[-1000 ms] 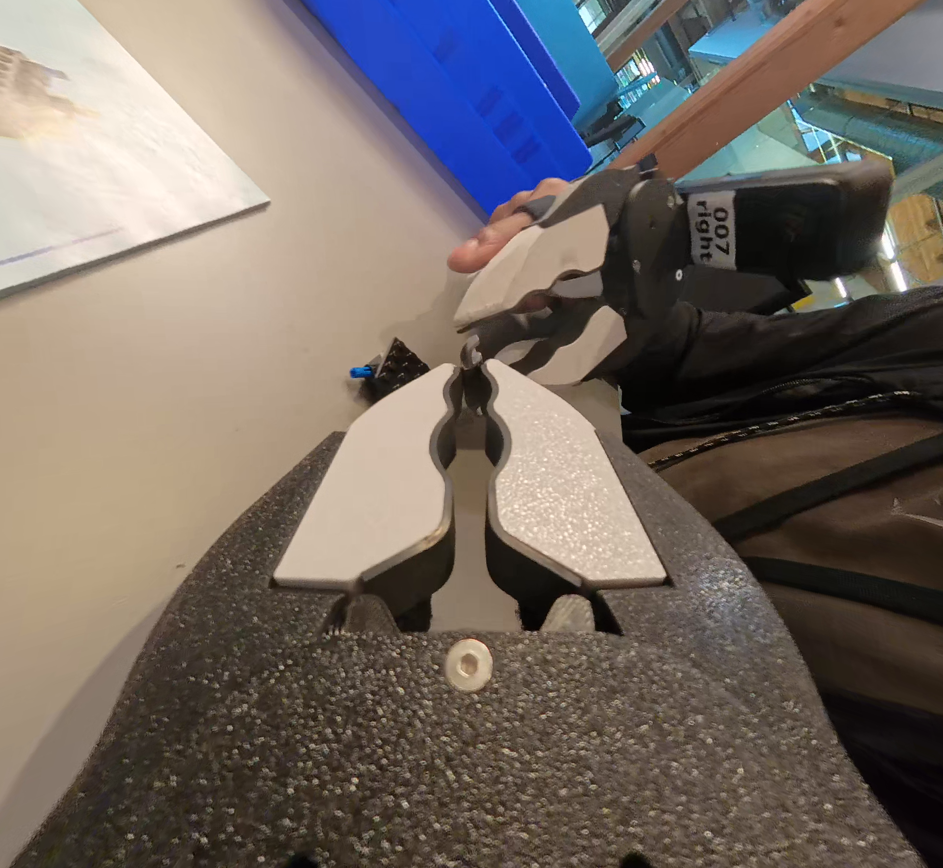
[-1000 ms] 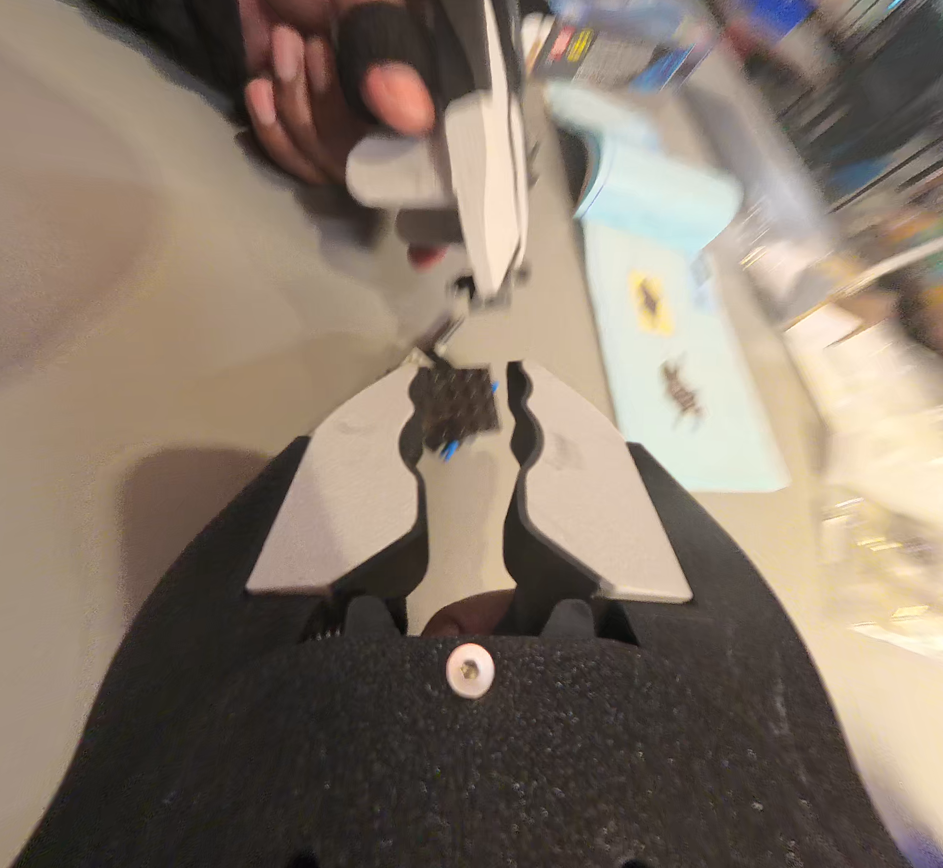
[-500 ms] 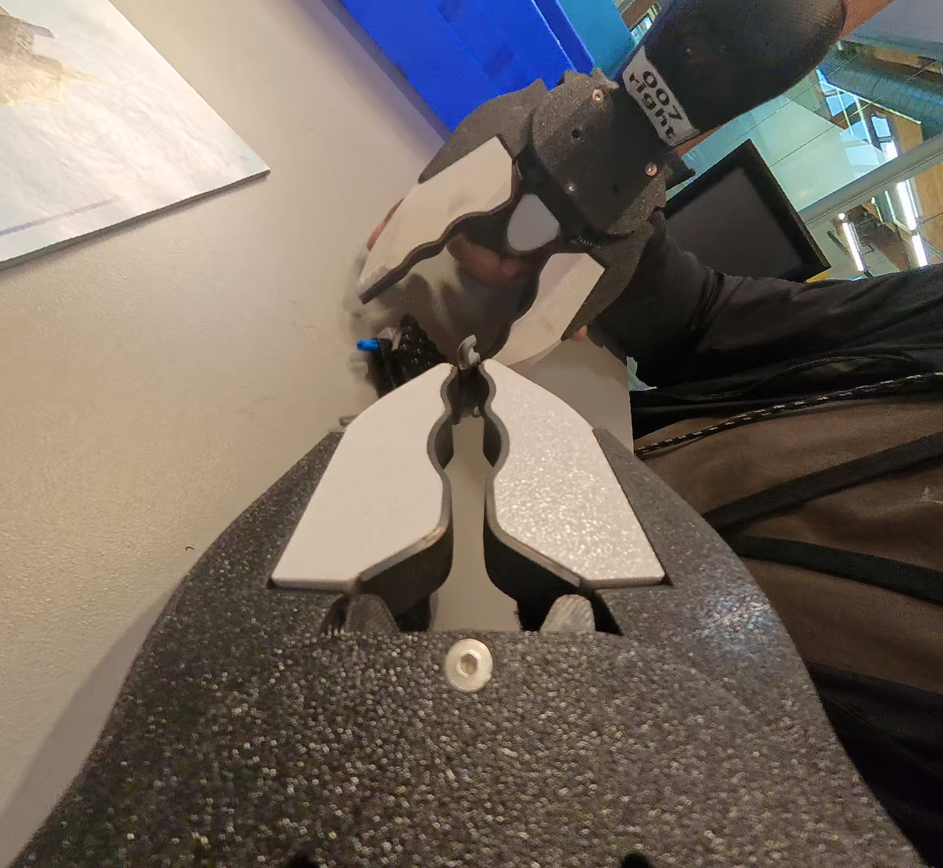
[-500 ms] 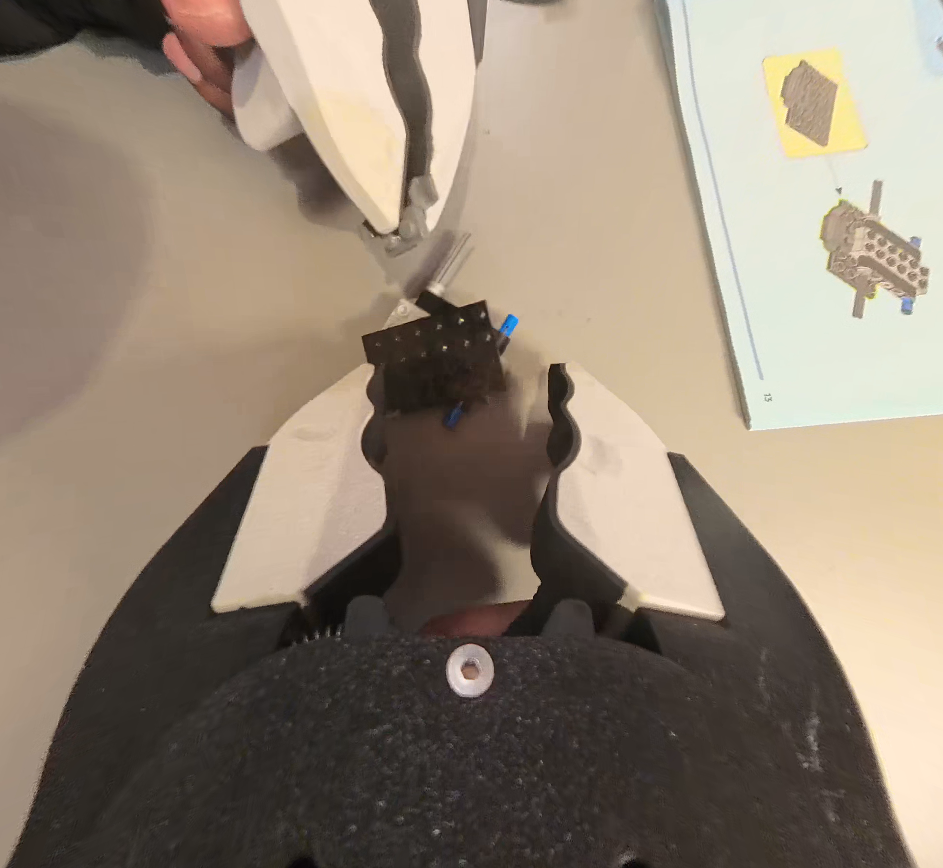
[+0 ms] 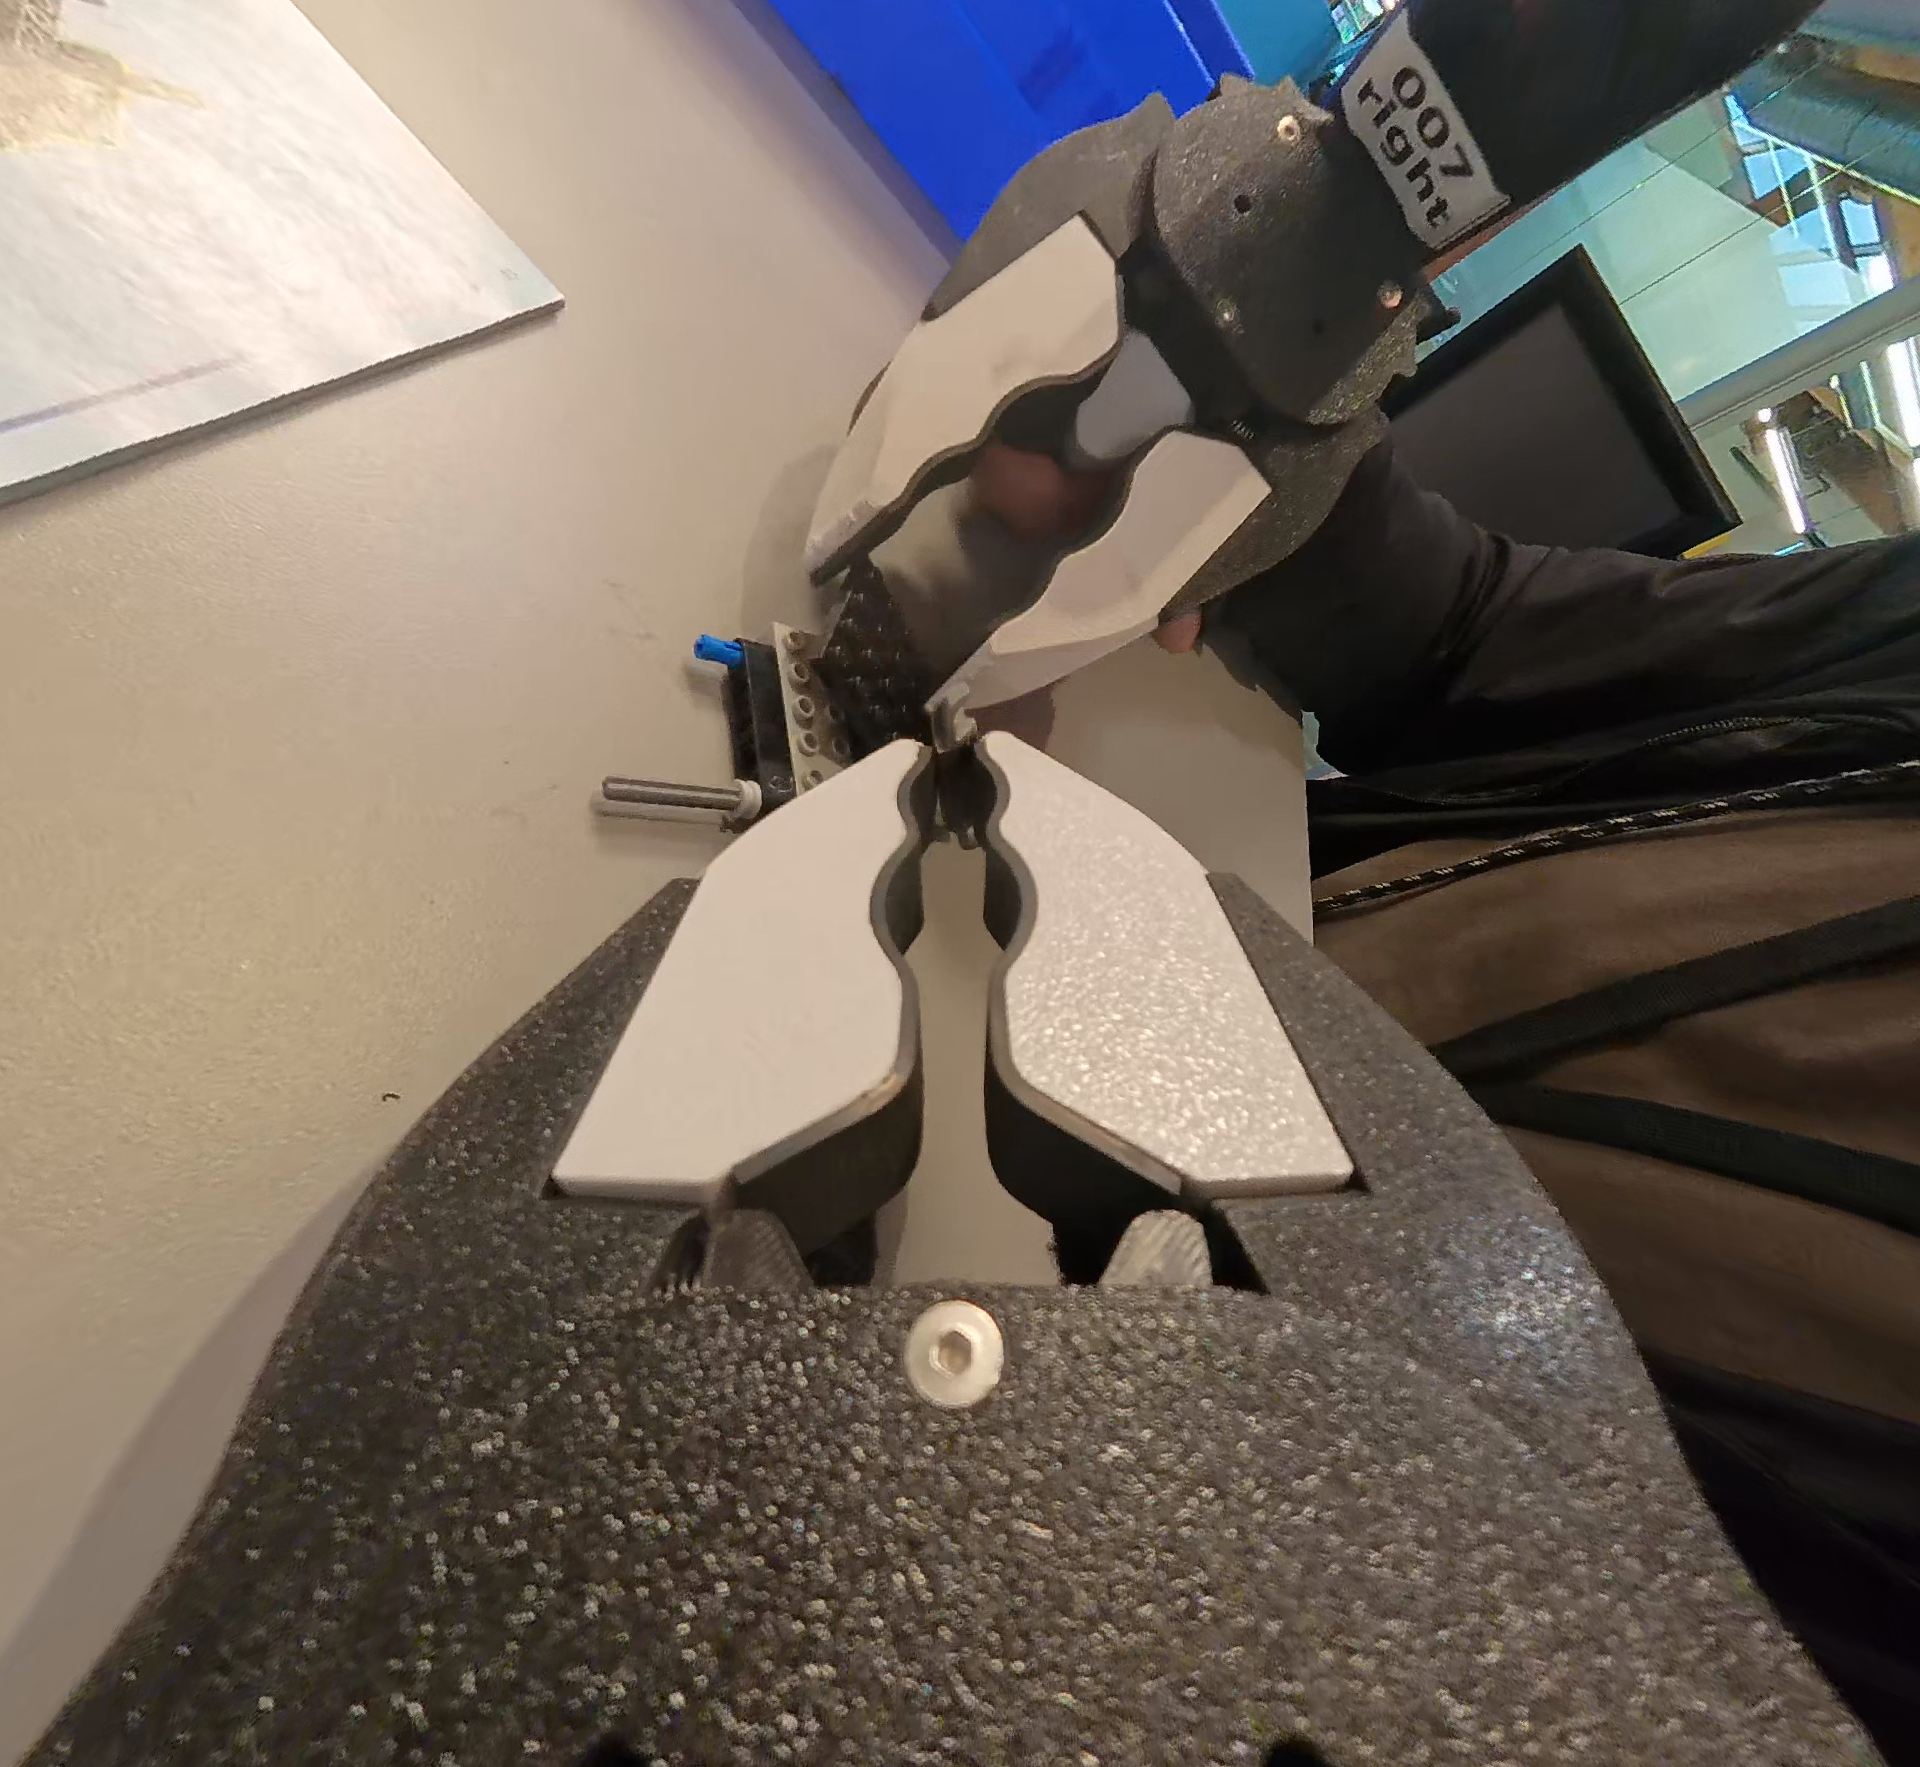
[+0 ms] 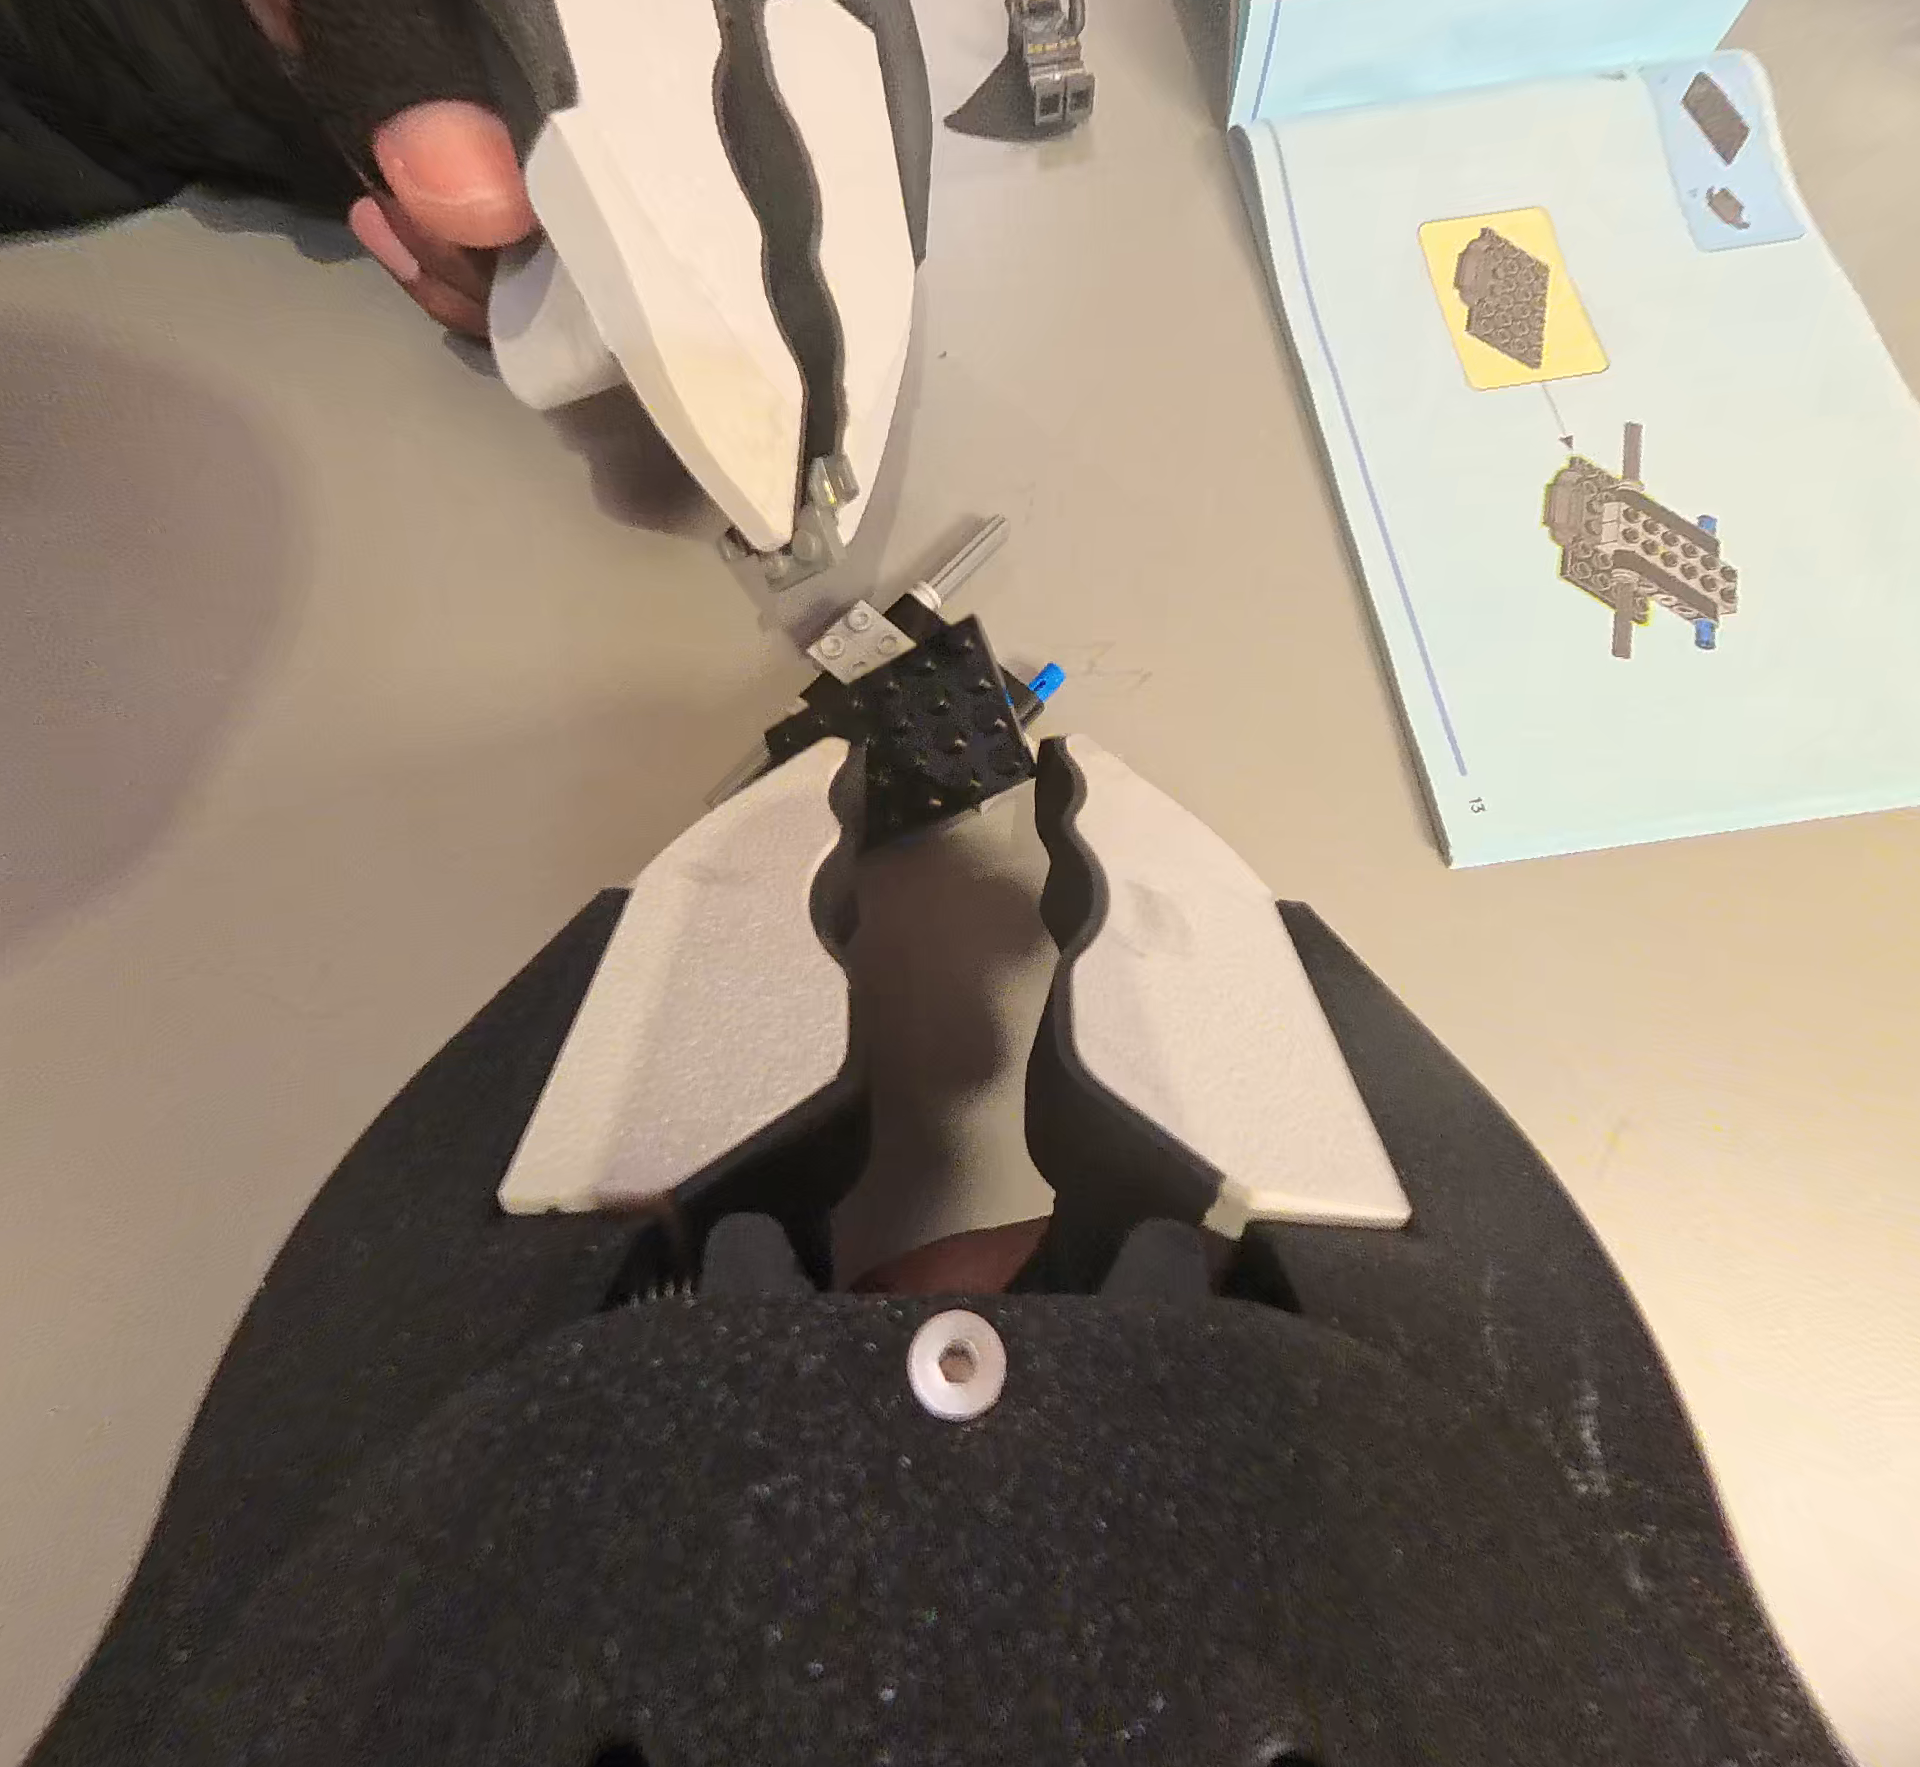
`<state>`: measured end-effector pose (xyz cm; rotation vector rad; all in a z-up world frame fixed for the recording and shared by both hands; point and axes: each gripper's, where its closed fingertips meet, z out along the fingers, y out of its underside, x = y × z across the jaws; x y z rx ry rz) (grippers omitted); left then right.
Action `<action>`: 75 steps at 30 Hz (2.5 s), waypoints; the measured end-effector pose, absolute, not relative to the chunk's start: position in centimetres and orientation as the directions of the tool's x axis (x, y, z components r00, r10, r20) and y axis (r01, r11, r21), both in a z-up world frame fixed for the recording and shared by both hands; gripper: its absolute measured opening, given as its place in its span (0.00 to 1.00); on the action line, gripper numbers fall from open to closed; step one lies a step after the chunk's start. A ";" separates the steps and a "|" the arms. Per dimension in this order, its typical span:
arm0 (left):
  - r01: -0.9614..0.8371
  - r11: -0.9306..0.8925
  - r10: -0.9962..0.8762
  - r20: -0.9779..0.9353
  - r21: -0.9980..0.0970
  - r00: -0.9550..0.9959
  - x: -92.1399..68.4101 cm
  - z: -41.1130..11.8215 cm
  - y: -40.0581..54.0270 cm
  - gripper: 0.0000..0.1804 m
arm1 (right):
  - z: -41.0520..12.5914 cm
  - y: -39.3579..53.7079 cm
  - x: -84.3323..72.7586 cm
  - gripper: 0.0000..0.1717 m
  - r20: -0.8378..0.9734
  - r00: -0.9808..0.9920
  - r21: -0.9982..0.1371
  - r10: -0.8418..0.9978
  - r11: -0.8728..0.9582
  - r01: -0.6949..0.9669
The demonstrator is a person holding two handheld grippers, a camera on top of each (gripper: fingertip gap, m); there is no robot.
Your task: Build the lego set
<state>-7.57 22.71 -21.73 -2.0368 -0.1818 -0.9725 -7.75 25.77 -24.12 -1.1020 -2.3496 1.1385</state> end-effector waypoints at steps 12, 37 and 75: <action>0.427 -0.623 -0.233 0.677 -0.655 0.698 -7.3 -21.6 22.7 0.03 | -22.4 26.1 -7.5 0.04 -0.110 -0.632 -0.833 0.767 0.276 0.479; 0.276 -0.637 -0.276 0.547 -0.720 0.790 -6.5 -22.2 22.7 0.03 | -24.3 24.9 -5.6 0.04 0.096 -0.728 -0.758 0.679 0.523 0.389; 0.282 -0.484 -0.478 0.521 -0.828 0.707 -5.8 -18.8 22.4 0.03 | -19.8 23.2 -4.8 0.03 -0.506 -0.670 -0.790 0.543 0.020 0.612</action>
